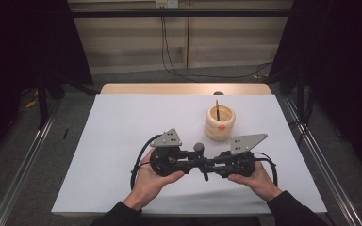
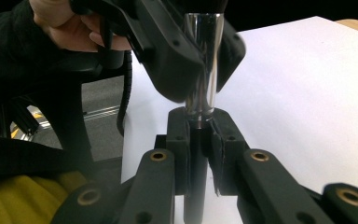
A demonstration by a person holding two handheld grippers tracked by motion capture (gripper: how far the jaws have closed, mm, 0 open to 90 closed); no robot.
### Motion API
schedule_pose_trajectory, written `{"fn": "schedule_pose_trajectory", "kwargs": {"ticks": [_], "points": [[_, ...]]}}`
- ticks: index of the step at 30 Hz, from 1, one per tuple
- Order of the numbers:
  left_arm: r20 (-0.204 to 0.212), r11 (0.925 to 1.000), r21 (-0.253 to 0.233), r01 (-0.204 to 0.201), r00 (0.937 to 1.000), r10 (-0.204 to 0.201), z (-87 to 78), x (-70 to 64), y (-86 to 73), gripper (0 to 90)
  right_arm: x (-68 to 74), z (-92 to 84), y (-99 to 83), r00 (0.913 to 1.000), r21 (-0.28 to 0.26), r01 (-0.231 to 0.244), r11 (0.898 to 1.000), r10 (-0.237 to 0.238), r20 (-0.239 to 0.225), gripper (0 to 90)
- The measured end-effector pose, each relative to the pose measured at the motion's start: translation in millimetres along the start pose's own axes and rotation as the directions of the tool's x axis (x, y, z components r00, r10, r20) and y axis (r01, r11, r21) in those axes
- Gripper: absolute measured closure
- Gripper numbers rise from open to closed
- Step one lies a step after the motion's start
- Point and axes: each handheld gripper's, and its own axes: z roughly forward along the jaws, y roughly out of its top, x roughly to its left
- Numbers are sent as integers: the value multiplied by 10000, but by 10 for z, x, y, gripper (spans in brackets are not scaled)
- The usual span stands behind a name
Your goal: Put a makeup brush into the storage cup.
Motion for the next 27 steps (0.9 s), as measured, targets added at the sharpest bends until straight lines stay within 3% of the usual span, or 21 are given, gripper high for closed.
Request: {"fn": "schedule_pose_trajectory", "kwargs": {"ticks": [5, 19, 24, 27], "points": [[-168, 9998, -141, -162, 9997, 160, -7, -3, 1, 631, -2, -5, 2, 10000, -24, -13, 10000, 13, 31, 796], [-975, 9931, -1082, -445, 9947, 339, -85, -20, -18, 177, -11, -60, 7, 9993, -303, -52, 9995, 63, 380, 796], [-1322, 9911, -1291, -335, 9911, 163, -127, 21, -65, 54, -12, -69, 5, 9986, -371, -31, 9993, 50, 517, 796], [-1497, 9903, -1370, -223, 9887, 15, -172, 52, -93, 30, -15, -73, 4, 9984, -418, -39, 9991, 62, 560, 796]]}}
